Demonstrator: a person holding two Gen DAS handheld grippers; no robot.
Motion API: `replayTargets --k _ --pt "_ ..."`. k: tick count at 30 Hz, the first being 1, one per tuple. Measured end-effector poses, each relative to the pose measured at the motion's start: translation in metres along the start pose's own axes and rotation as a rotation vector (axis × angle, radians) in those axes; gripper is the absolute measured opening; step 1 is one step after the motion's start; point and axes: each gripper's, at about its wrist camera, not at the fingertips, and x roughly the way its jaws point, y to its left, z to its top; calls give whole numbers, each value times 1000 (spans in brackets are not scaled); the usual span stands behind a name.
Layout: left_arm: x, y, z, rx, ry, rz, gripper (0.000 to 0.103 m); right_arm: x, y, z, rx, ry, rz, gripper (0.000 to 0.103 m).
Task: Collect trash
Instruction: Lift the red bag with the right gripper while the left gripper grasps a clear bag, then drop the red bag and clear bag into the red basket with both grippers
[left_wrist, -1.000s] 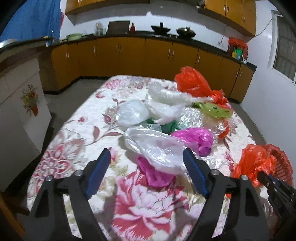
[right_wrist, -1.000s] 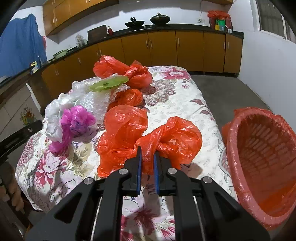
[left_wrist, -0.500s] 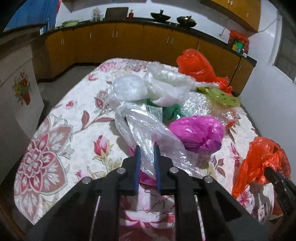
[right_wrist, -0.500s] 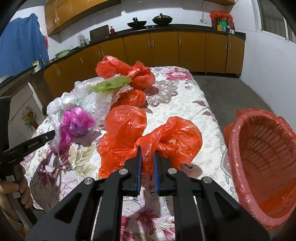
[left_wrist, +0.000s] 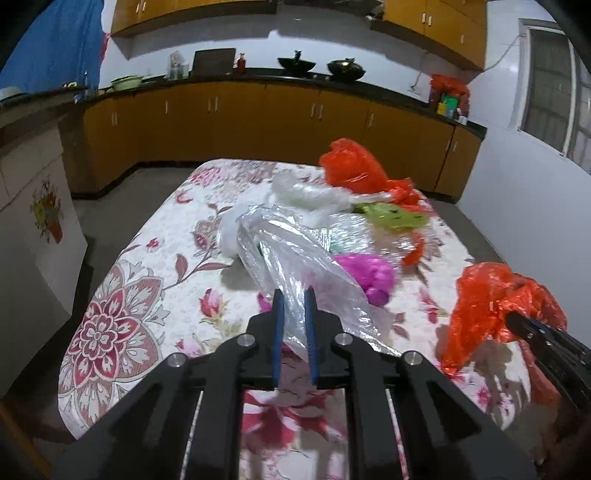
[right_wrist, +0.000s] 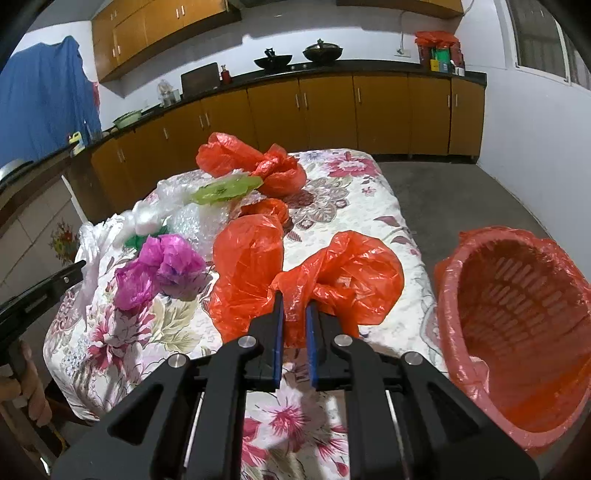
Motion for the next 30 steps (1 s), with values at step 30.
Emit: replayTargets --k 30 --pt "-14 -158 16 186 -42 -348 12 -100 -114 13 172 -180 -251 10"
